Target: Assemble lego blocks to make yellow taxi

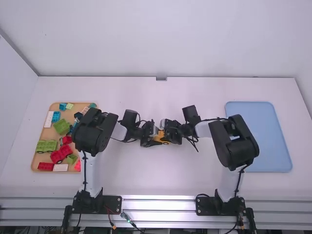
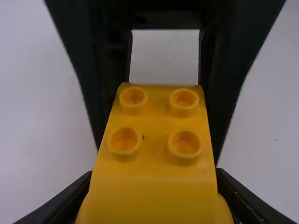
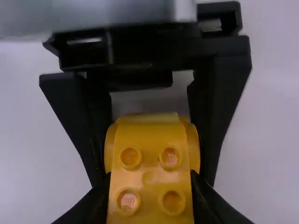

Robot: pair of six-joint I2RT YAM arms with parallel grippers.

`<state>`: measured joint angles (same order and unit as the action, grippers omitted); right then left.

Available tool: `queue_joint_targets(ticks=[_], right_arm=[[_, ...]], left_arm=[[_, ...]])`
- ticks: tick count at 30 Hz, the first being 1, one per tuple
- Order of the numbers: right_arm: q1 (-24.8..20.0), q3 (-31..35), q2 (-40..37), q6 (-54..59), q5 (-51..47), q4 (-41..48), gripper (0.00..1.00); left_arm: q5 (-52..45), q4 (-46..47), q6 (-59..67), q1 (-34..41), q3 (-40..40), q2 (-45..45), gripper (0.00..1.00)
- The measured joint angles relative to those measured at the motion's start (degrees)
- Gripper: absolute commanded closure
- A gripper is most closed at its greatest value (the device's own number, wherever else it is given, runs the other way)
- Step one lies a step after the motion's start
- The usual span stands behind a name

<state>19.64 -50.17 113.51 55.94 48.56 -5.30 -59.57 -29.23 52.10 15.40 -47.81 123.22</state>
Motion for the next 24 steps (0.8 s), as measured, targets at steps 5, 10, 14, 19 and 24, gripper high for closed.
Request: queue_joint_targets(ticks=[5,10,14,19,24], right_arm=[[-0.76,0.0,0.0,-0.04,0.68,-0.35,0.6],[-0.79,0.04,0.07,0.22,1.25,-0.74,0.58],[-1.07,0.04,0.48,0.74,2.69,-2.21,0.56],[-1.33,0.04,0.7,1.01,4.66,-3.98,0.46],[-1.33,0.04,0.7,1.01,6.82,-4.98,0.36]], left_arm=[[-0.11,0.0,-0.04,0.2,-0.37,0.0,0.52],[-0.2,0.02,-0.04,0.2,-0.46,0.0,0.51],[-0.17,-0.02,-0.09,0.2,-0.46,0.0,0.51],[-0.33,0.04,-0.22,0.2,-0.46,0.0,0.5],[-0.37,0.2,-0.22,0.2,-0.46,0.0,0.45]])
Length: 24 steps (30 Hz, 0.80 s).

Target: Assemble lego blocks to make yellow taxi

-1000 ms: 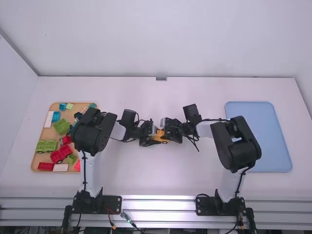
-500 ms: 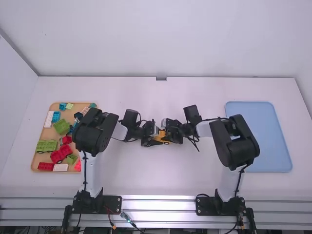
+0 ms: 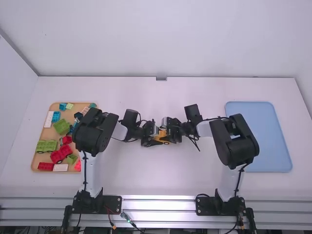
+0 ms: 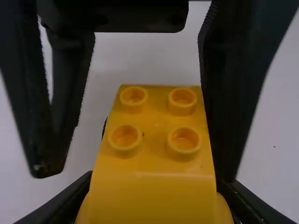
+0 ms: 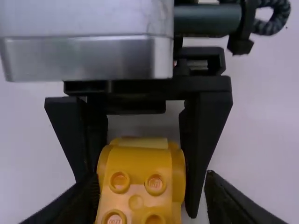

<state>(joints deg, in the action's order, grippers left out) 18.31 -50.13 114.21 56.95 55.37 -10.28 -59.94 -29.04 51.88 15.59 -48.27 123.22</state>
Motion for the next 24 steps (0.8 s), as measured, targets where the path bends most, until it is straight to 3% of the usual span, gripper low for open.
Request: queue_joint_targets(ticks=[3,4,5,14,24], right_arm=[[0.0,0.0,0.0,0.09,0.35,0.83,0.35],[0.0,0.02,0.0,0.11,0.39,1.27,0.35],[-0.02,0.0,0.0,0.04,0.39,1.49,0.35],[-2.58,1.33,-0.02,0.04,1.7,0.44,0.33],[-3.45,9.42,0.0,-4.61,3.72,-15.67,0.32]], left_arm=[[0.0,0.0,0.0,0.0,0.0,0.0,0.29],[-0.04,-0.09,0.22,0.0,0.0,0.0,0.09],[-0.04,-0.22,-0.57,0.0,0.0,0.0,0.02],[0.31,3.89,-2.38,0.0,-1.03,-0.44,0.01],[8.04,17.51,-1.62,-0.31,-1.09,-10.82,0.01]])
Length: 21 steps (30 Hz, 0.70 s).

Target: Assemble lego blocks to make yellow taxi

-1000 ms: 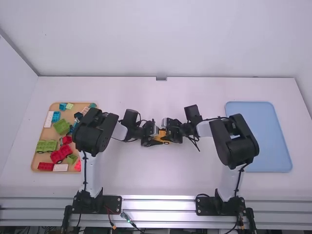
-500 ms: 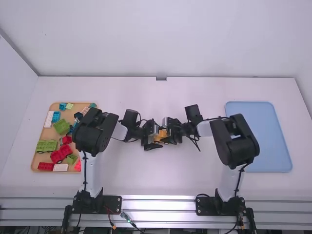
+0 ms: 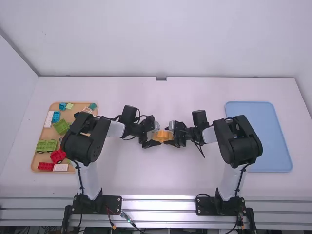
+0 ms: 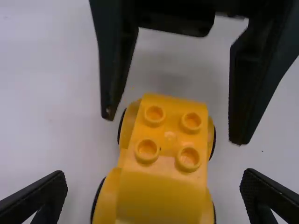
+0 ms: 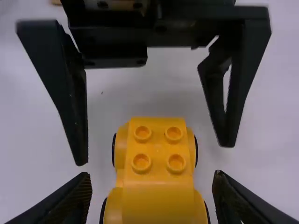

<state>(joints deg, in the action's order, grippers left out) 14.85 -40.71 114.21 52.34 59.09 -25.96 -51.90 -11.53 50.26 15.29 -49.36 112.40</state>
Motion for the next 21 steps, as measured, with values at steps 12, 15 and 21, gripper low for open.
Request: queue_joint_targets(ticks=[12,15,21], right_arm=[[2.49,-0.94,5.53,-7.48,-0.61,-8.24,0.3],[2.69,-2.91,8.41,-8.33,-0.11,-7.96,0.32],[3.34,-4.5,9.86,-8.5,0.55,-8.0,0.39]], left_arm=[[2.27,13.46,7.37,-6.16,-0.94,-11.52,0.01],[2.51,13.99,7.74,-7.5,-0.94,-11.54,0.01],[2.56,13.84,7.91,-7.54,-0.94,-11.54,0.01]])
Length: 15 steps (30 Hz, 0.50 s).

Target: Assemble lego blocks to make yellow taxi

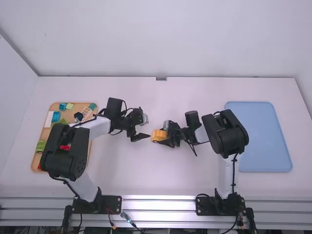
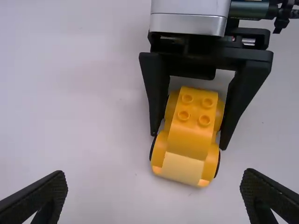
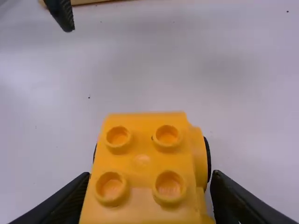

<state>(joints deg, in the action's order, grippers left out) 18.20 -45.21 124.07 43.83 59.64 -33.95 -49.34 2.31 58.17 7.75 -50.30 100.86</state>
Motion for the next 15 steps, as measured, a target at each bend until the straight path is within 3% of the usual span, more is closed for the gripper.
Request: queue_joint_targets(ticks=[1,2,3,4,8,15], right_arm=[[0.13,-0.04,0.0,-0.09,-0.04,0.02,0.41],[0.24,-0.07,0.0,-0.07,-0.22,-0.09,0.26],[0.5,-0.09,0.0,0.17,-0.33,-0.28,0.46],[0.76,-0.11,0.0,-0.15,-0.46,-0.52,0.52],[2.12,-0.37,0.0,-0.17,-0.63,-0.26,0.58],[0.79,-2.97,0.0,-2.32,-0.57,0.55,0.57]], left_arm=[[-0.02,0.02,0.02,0.0,0.0,0.0,0.01],[-0.02,0.0,0.02,0.02,0.0,0.0,0.01],[-0.02,-0.07,0.0,0.0,0.0,0.0,0.01],[-0.02,-0.17,-0.02,-0.13,0.0,0.0,0.01],[0.13,-0.15,-0.02,-0.15,0.0,0.0,0.01],[0.15,-0.15,0.0,-0.46,0.0,0.0,0.01]])
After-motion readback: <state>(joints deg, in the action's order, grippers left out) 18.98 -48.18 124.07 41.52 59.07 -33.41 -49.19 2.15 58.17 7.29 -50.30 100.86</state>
